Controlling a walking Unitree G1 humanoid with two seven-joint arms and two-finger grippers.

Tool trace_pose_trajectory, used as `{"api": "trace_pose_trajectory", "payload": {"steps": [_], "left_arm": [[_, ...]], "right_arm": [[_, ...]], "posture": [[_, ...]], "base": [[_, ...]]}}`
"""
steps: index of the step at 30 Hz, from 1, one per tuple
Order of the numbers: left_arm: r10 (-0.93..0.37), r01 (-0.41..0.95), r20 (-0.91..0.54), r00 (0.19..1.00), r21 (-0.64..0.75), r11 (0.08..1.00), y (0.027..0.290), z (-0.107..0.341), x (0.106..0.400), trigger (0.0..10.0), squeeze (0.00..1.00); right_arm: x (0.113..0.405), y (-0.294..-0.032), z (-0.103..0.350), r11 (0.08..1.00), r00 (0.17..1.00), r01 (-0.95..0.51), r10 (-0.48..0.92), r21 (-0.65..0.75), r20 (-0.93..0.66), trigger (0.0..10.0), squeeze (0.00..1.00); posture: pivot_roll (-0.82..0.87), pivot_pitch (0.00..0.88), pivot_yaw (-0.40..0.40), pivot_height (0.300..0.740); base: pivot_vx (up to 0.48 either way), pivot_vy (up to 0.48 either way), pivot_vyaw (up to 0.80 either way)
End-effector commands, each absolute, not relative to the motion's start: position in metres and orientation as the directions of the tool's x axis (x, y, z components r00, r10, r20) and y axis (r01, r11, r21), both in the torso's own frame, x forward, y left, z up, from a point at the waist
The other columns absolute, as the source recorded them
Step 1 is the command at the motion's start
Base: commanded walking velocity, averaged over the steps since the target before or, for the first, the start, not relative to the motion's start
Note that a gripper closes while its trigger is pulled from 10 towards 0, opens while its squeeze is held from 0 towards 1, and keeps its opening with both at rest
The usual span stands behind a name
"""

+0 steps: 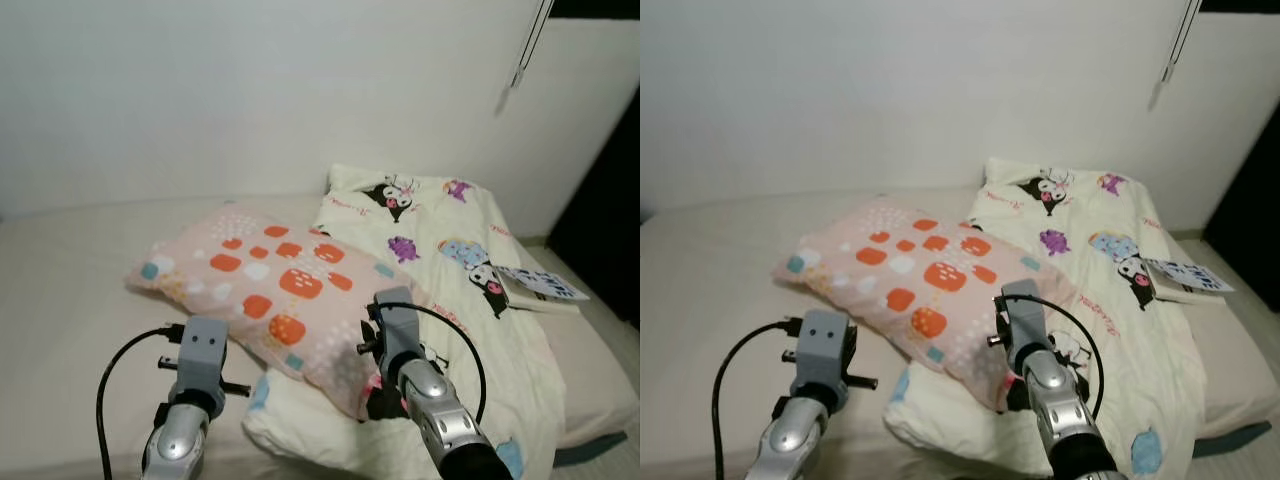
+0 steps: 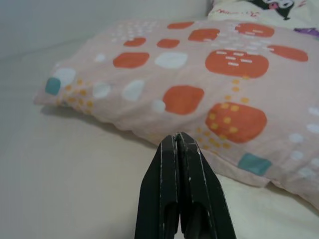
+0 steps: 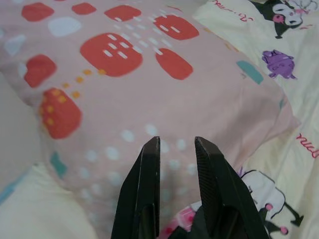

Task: Clean up the room

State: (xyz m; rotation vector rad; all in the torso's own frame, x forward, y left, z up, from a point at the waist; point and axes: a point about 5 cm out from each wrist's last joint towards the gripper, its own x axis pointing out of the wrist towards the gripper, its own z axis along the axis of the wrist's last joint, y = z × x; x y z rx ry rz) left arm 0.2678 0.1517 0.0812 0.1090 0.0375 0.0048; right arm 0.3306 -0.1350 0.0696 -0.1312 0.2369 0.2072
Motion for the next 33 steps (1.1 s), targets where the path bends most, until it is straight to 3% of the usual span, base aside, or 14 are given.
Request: {"api": "trace_pose_trajectory", "payload": {"steps": [1, 14, 25, 33], "left_arm": [[0.015, -0.009, -0.060, 0.998, 0.094, 0.996, 0.1518, 0.0767, 0.2652, 10.0, 0.00], [0.056, -0.048, -0.066, 0.996, 0.119, 0.992, 0.1561, 0.0750, 0.2654, 10.0, 0.00], [0.052, -0.043, -0.071, 0.996, 0.125, 0.991, 0.1555, 0.0745, 0.2657, 10.0, 0.00], [0.039, -0.030, -0.071, 0.997, 0.127, 0.991, 0.1552, 0.0751, 0.2647, 10.0, 0.00]], "right_arm": [[0.3280, -0.1386, 0.0655, 0.975, 0.951, -0.203, 0.175, -0.091, -0.255, 10.0, 0.00], [0.3279, -0.1383, 0.0648, 0.975, 0.950, -0.203, 0.172, -0.092, -0.262, 10.0, 0.00], [0.3270, -0.1393, 0.0640, 0.978, 0.950, -0.194, 0.167, -0.081, -0.264, 10.0, 0.00], [0.3278, -0.1392, 0.0662, 0.978, 0.955, -0.189, 0.164, -0.082, -0.247, 10.0, 0.00]], "posture": [[-0.05, 0.099, -0.009, 0.666], [-0.05, 0.093, -0.008, 0.666], [-0.05, 0.093, -0.004, 0.626], [-0.05, 0.100, -0.005, 0.626]], "base": [[0.000, 0.000, 0.00], [0.000, 0.000, 0.00], [0.000, 0.000, 0.00], [0.000, 0.000, 0.00]]}}
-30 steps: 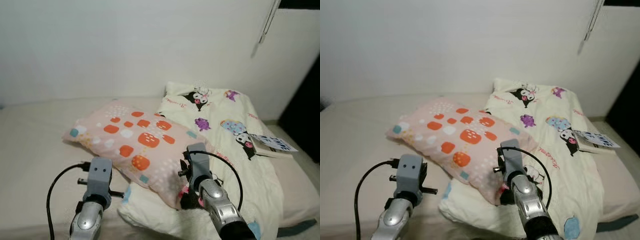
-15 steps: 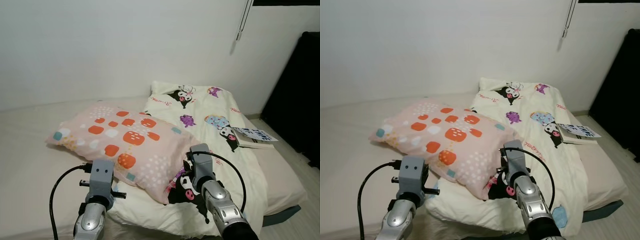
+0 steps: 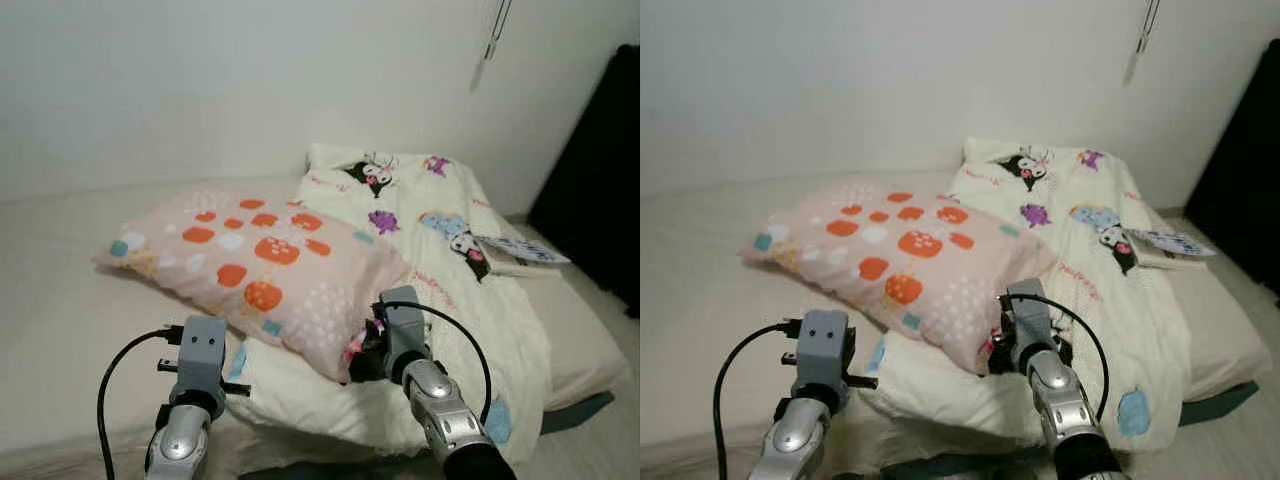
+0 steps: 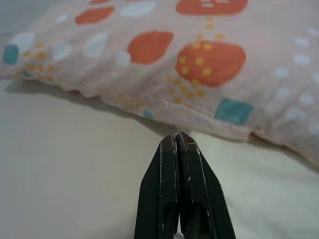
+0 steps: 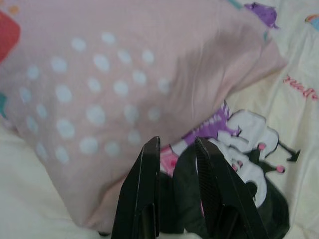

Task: Clean up the room

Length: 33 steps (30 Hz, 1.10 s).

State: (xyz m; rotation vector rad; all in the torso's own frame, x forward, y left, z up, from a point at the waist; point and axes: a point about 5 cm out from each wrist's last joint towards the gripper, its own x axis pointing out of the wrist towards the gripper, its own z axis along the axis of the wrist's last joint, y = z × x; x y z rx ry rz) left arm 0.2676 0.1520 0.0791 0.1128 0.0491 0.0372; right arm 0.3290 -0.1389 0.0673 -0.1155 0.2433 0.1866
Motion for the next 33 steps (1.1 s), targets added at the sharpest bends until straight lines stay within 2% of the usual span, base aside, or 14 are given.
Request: {"api": "trace_pose_trajectory", "payload": {"steps": [1, 4, 11, 28, 33], "left_arm": [[0.039, -0.030, -0.071, 0.997, 0.127, 0.991, 0.155, 0.075, 0.265, 10.0, 0.00], [0.020, -0.012, -0.067, 0.998, 0.125, 0.992, 0.154, 0.076, 0.265, 10.0, 0.00], [0.014, -0.006, -0.063, 0.998, 0.125, 0.992, 0.154, 0.077, 0.264, 10.0, 0.00], [0.026, -0.017, -0.059, 0.998, 0.142, 0.990, 0.159, 0.079, 0.263, 10.0, 0.00], [0.021, -0.011, -0.068, 0.997, 0.148, 0.989, 0.163, 0.077, 0.261, 10.0, 0.00]], "right_arm": [[0.328, -0.139, 0.066, 0.978, 0.955, -0.189, 0.164, -0.082, -0.247, 10.0, 0.00], [0.329, -0.140, 0.067, 0.981, 0.958, -0.179, 0.156, -0.075, -0.242, 10.0, 0.00], [0.329, -0.141, 0.069, 0.982, 0.960, -0.177, 0.157, -0.070, -0.232, 10.0, 0.00], [0.331, -0.140, 0.073, 0.982, 0.964, -0.182, 0.169, -0.047, -0.206, 10.0, 0.00], [0.332, -0.139, 0.076, 0.978, 0.962, -0.203, 0.193, -0.037, -0.191, 10.0, 0.00]], "posture": [[-0.05, 0.100, -0.005, 0.626], [-0.04, 0.101, -0.004, 0.626], [-0.04, 0.106, 0.000, 0.596], [-0.03, 0.115, 0.005, 0.596], [-0.03, 0.120, 0.005, 0.581]], "base": [[0.000, 0.000, 0.00], [0.000, 0.000, 0.00], [0.000, 0.000, 0.00], [0.000, 0.000, 0.00], [0.000, 0.000, 0.00]]}}
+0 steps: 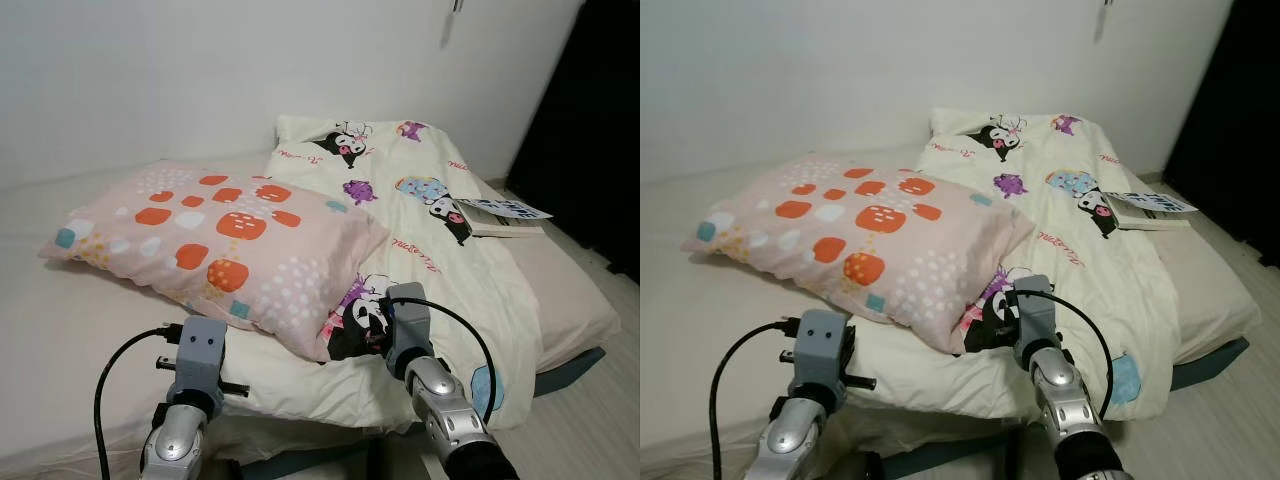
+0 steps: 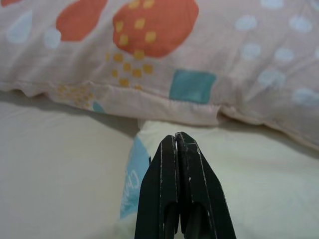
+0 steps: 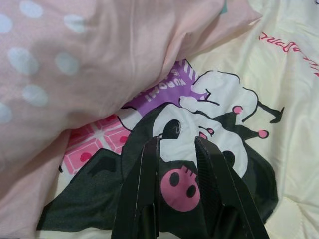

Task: Clean up the room

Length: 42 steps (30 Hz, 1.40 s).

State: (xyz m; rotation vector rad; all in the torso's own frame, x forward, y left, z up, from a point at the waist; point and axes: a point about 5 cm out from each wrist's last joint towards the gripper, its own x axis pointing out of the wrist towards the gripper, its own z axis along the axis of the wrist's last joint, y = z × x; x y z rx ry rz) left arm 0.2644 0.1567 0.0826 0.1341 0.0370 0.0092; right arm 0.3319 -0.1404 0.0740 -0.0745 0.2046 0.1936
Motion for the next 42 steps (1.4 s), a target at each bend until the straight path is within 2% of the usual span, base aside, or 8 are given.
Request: {"api": "trace_pose_trajectory", "payload": {"steps": [1, 12, 13, 16, 27, 28, 33, 42], "left_arm": [[0.021, -0.011, -0.065, 0.998, 0.149, 0.989, 0.165, 0.077, 0.260, 10.0, 0.00], [-0.010, 0.012, -0.019, 1.000, 0.116, 0.993, 0.173, 0.085, 0.257, 10.0, 0.00], [-0.028, 0.028, -0.008, 1.000, 0.102, 0.994, 0.173, 0.087, 0.256, 10.0, 0.00], [-0.047, 0.047, 0.004, 0.999, 0.089, 0.995, 0.172, 0.089, 0.254, 10.0, 0.00], [-0.136, 0.137, -0.011, 0.991, 0.042, 0.990, 0.157, 0.095, 0.253, 10.0, 0.00], [-0.159, 0.159, -0.013, 0.987, 0.043, 0.986, 0.150, 0.094, 0.256, 10.0, 0.00], [-0.262, 0.262, -0.012, 0.965, 0.038, 0.964, 0.131, 0.093, 0.263, 10.0, 0.00], [-0.415, 0.415, 0.010, 0.910, 0.017, 0.910, 0.103, 0.101, 0.271, 10.0, 1.00]], "right_arm": [[0.333, -0.137, 0.079, 0.974, 0.961, -0.223, 0.212, -0.042, -0.179, 10.0, 0.00], [0.336, -0.116, 0.092, 0.920, 0.924, -0.379, 0.369, -0.103, -0.105, 10.0, 0.00], [0.338, -0.114, 0.094, 0.914, 0.919, -0.392, 0.384, -0.106, -0.091, 10.0, 0.77], [0.340, -0.112, 0.097, 0.907, 0.913, -0.406, 0.400, -0.112, -0.079, 10.0, 1.00], [0.350, -0.115, 0.107, 0.899, 0.922, -0.388, 0.383, -0.204, -0.066, 10.0, 1.00], [0.349, -0.121, 0.102, 0.913, 0.938, -0.347, 0.334, -0.215, -0.092, 10.0, 0.00], [0.344, -0.139, 0.087, 0.938, 0.970, -0.227, 0.194, -0.261, -0.144, 10.0, 0.00], [0.332, -0.162, 0.076, 0.969, 0.985, -0.123, 0.094, -0.213, -0.142, 10.0, 0.00]], "posture": [[-0.03, 0.121, 0.005, 0.581], [-0.03, 0.129, 0.003, 0.581], [-0.03, 0.136, 0.004, 0.581], [-0.03, 0.139, 0.002, 0.581], [-0.01, 0.151, -0.011, 0.581], [-0.01, 0.151, -0.011, 0.581], [-0.02, 0.161, 0.002, 0.581], [-0.05, 0.167, 0.044, 0.581]], "base": [[0.000, 0.000, 0.00], [0.000, 0.000, 0.00], [0.000, 0.000, 0.00], [0.000, 0.000, 0.00], [0.000, 0.000, 0.00], [0.000, 0.000, 0.00], [0.000, 0.000, 0.00], [0.000, 0.000, 0.00]]}}
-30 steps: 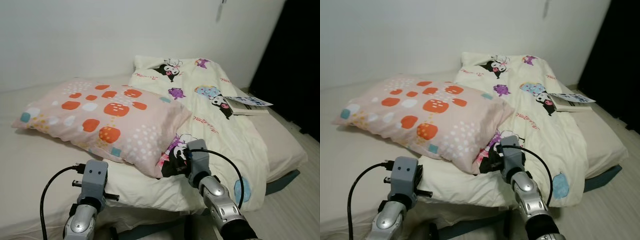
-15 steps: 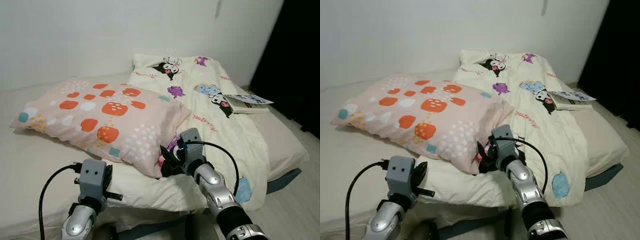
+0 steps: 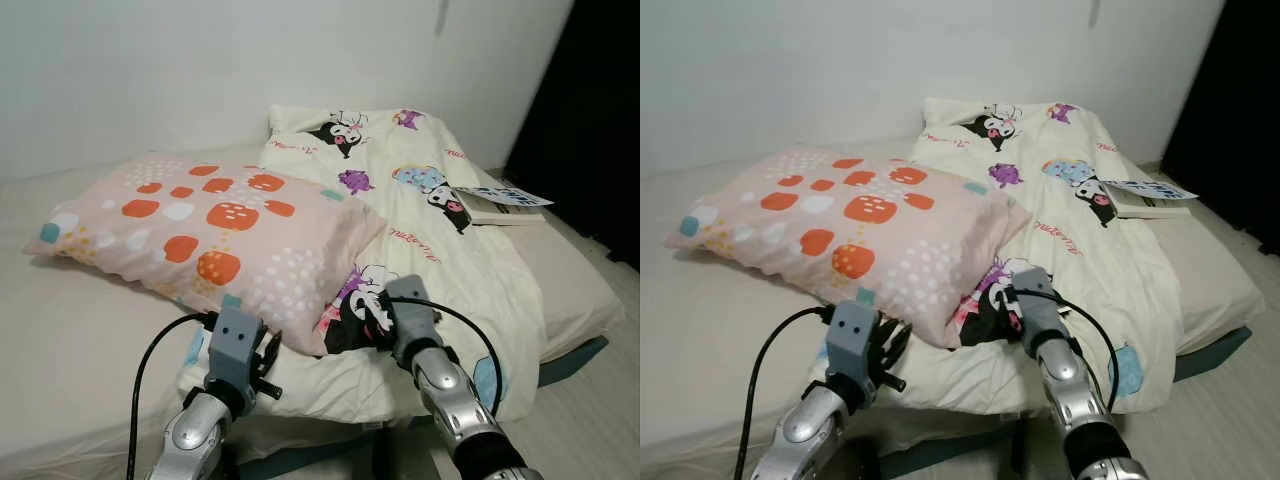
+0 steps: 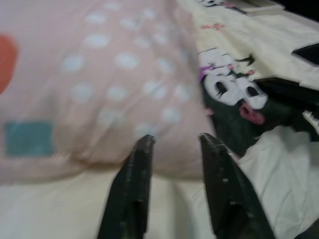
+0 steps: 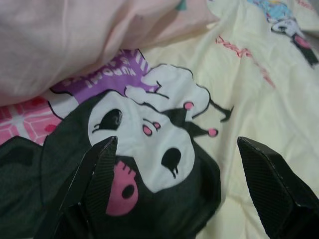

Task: Clean up the room

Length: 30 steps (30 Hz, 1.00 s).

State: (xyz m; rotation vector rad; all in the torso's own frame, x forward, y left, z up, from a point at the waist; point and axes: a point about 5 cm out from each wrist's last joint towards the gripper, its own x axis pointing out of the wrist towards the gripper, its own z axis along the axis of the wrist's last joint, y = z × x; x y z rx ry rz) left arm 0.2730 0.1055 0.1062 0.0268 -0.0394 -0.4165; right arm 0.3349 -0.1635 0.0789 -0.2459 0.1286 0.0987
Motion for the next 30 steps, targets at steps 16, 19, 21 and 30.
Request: {"api": "trace_pose_trajectory", "payload": {"steps": [16, 19, 21, 30], "left_arm": [[-0.064, 0.064, 0.001, 0.998, 0.096, 0.993, 0.173, 0.097, 0.256, 10.0, 0.00], [-0.031, 0.031, -0.001, 1.000, 0.106, 0.994, 0.180, 0.098, 0.249, 10.0, 0.00], [-0.025, 0.025, -0.001, 1.000, 0.103, 0.994, 0.180, 0.098, 0.248, 10.0, 0.00], [0.005, -0.007, 0.028, 1.000, 0.052, 0.999, 0.178, 0.103, 0.235, 10.0, 0.00]], "right_arm": [[0.355, -0.108, 0.102, 0.925, 0.920, -0.380, 0.381, 0.029, -0.088, 10.0, 1.00], [0.367, -0.107, 0.110, 0.914, 0.919, -0.355, 0.380, 0.198, -0.107, 10.0, 1.00], [0.370, -0.106, 0.113, 0.906, 0.916, -0.353, 0.385, 0.235, -0.109, 10.0, 1.00], [0.387, -0.093, 0.137, 0.836, 0.898, -0.363, 0.431, 0.412, -0.084, 10.0, 1.00]], "posture": [[0.00, 0.168, 0.012, 0.581], [0.00, 0.175, 0.009, 0.581], [0.02, 0.189, -0.003, 0.581], [0.03, 0.224, -0.062, 0.581]], "base": [[0.000, 0.000, 0.00], [0.000, 0.000, 0.00], [0.000, 0.000, 0.00], [0.000, 0.000, 0.00]]}}
